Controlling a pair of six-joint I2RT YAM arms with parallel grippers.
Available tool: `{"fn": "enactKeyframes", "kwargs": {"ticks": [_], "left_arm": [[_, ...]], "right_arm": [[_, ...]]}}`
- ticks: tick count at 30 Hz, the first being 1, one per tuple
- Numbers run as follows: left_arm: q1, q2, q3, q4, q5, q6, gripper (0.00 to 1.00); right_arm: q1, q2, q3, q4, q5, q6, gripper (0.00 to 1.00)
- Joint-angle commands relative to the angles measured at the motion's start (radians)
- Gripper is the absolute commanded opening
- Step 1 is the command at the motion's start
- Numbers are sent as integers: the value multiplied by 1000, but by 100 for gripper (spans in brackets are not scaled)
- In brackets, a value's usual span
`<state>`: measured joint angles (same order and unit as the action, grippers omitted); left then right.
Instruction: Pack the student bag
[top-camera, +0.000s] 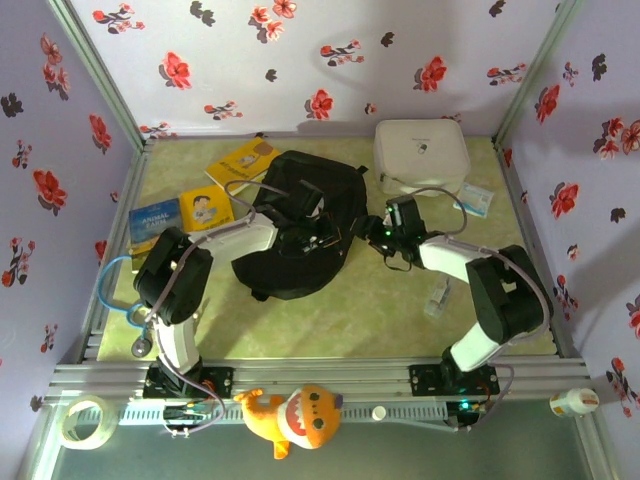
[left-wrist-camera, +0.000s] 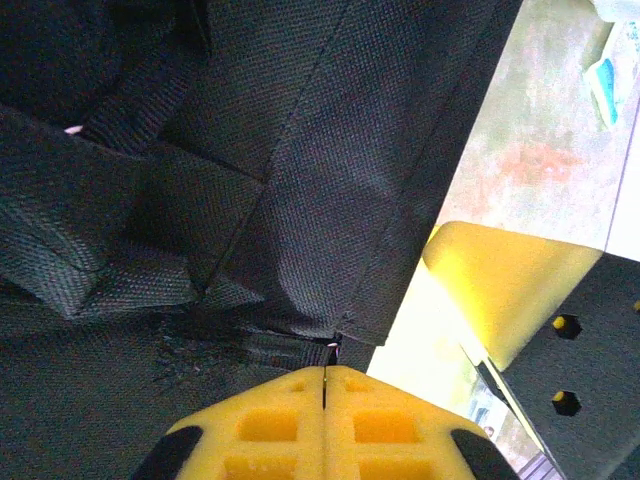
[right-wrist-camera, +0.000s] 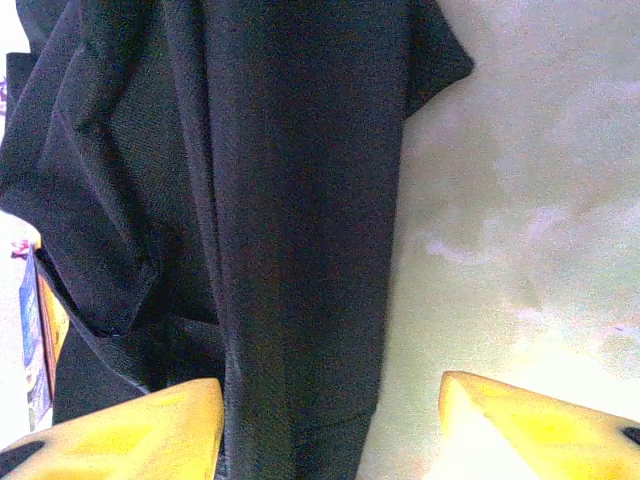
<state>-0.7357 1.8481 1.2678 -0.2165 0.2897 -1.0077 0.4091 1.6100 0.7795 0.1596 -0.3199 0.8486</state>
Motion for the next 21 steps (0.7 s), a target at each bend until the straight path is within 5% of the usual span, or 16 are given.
{"fn": "enactKeyframes", "kwargs": {"ticks": [1, 7, 15, 21], "left_arm": [[-1, -27, -31, -8, 7, 18, 0], [-1, -42, -48, -14, 8, 32, 0], [-7, -81, -71, -55, 5, 87, 0], [-8, -128, -98, -161, -17, 174, 0]], "right_arm": [[17, 25, 42, 6, -31, -2, 57], [30, 62, 72, 11, -36, -2, 52], [37, 134, 143, 3, -23, -20, 19], [35, 148, 202, -51, 121, -82, 10]]}}
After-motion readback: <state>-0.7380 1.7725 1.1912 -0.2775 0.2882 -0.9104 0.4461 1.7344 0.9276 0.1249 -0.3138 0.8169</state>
